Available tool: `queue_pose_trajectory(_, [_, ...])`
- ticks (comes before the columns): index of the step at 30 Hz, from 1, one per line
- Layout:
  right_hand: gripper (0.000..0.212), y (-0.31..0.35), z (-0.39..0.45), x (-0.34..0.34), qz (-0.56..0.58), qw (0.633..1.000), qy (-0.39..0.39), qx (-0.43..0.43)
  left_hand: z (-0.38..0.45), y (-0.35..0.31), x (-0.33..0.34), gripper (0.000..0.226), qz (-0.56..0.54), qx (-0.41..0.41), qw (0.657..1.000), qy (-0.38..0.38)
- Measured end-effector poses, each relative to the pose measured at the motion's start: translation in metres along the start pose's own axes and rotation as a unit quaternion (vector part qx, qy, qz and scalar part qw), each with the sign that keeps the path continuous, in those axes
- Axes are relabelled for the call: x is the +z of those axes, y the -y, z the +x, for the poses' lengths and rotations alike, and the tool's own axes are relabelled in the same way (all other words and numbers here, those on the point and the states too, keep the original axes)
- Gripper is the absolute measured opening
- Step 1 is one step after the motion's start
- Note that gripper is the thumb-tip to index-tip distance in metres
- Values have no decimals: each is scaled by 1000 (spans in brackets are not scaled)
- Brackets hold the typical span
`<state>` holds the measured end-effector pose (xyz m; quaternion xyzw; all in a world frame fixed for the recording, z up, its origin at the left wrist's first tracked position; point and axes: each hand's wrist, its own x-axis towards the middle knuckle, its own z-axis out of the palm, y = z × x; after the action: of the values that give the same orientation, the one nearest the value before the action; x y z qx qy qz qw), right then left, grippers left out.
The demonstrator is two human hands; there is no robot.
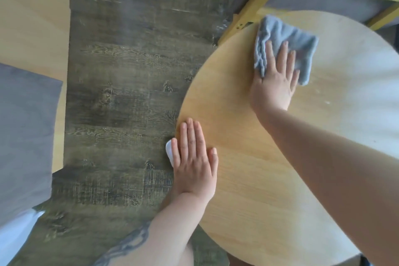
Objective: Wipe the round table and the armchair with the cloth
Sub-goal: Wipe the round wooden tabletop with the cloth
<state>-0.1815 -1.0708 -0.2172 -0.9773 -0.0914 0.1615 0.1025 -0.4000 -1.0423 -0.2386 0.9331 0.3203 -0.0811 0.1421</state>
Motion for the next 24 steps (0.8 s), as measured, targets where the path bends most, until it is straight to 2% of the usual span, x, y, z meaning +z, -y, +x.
queue_pose_trajectory(1, [67, 0, -24, 4, -18, 1000, 8, -18, 0, 0, 0, 65, 5, -3, 1000, 1])
queue_pose_trajectory(2, [69, 5, -49, 10, -31, 992, 38, -113, 1, -1, 0, 65, 10, -9, 1000, 1])
queue_pose_trajectory(3, [67, 8, -68, 16, -32, 963, 97, -250, 2, -2, 1, 65, 15, -14, 1000, -1])
queue_pose_trajectory(4, [62, 8, -72, 19, -47, 910, 160, -380, 2, -2, 1, 64, 15, -17, 1000, -3])
queue_pose_trajectory(5, [60, 13, -59, 16, -66, 857, 187, -476, 2, -2, 2, 64, 12, -18, 1000, -3])
queue_pose_trajectory(6, [58, 16, -40, 12, -81, 851, 178, -487, 3, -2, 2, 64, 9, -17, 1000, -2])
queue_pose_trajectory(7, [59, 11, -23, 11, -73, 895, 144, -415, 3, -3, 2, 64, 6, -14, 1000, 1])
queue_pose_trajectory(8, [61, 4, -14, 8, -39, 956, 92, -276, 3, -3, 1, 64, 3, -11, 1000, 4])
queue_pose_trajectory(9, [64, -4, -19, 6, -11, 992, 43, -117, 2, -3, 0, 64, 2, -9, 1000, 7])
queue_pose_trajectory(10, [67, -11, -37, 10, 1, 1000, 21, -15, 1, -3, 0, 64, 4, -9, 1000, 11])
queue_pose_trajectory(11, [69, -8, -64, 15, -5, 999, 28, -19, 0, -2, 1, 64, 11, -12, 1000, 15])
queue_pose_trajectory(12, [67, -3, -89, 22, -19, 990, 65, -123, 0, -2, 2, 64, 17, -17, 1000, 18])
queue_pose_trajectory(13, [64, -1, -103, 25, -22, 956, 126, -265, 1, -3, 3, 64, 21, -22, 999, 16])
queue_pose_trajectory(14, [61, -2, -96, 23, -14, 904, 176, -388, 1, -3, 4, 64, 20, -29, 999, 13])
queue_pose_trajectory(15, [59, -2, -73, 16, -19, 860, 209, -466, 2, -2, 4, 65, 19, -35, 999, 11])
queue_pose_trajectory(16, [59, -7, -51, 9, -32, 858, 205, -471, 2, -3, 4, 67, 17, -38, 999, 11])
queue_pose_trajectory(17, [59, -18, -34, 7, -22, 897, 164, -411, 2, -4, 3, 68, 10, -41, 999, 7])
queue_pose_trajectory(18, [60, -34, -26, 6, 9, 950, 102, -295, 2, -5, 2, 68, -6, -45, 999, 1])
queue_pose_trajectory(19, [63, -51, -34, 5, 46, 989, 25, -138, 3, -9, -1, 67, -27, -47, 999, -5])
queue_pose_trajectory(20, [69, -69, -55, 7, 63, 998, -18, -11, 5, -15, -3, 67, -55, -43, 998, -9])
queue_pose_trajectory(21, [75, -81, -85, 9, 55, 998, -26, 28, 8, -22, -5, 66, -92, -32, 995, -12])
queue_pose_trajectory(22, [80, -90, -113, 13, 14, 998, 4, -58, 12, -32, -7, 65, -134, -15, 991, -16])
queue_pose_trajectory(23, [81, -105, -134, 16, -29, 969, 69, -236, 16, -42, -8, 65, -171, 4, 985, -22])
queue_pose_trajectory(24, [78, -124, -134, 11, -79, 899, 127, -412, 21, -51, -9, 64, -198, 20, 980, -25])
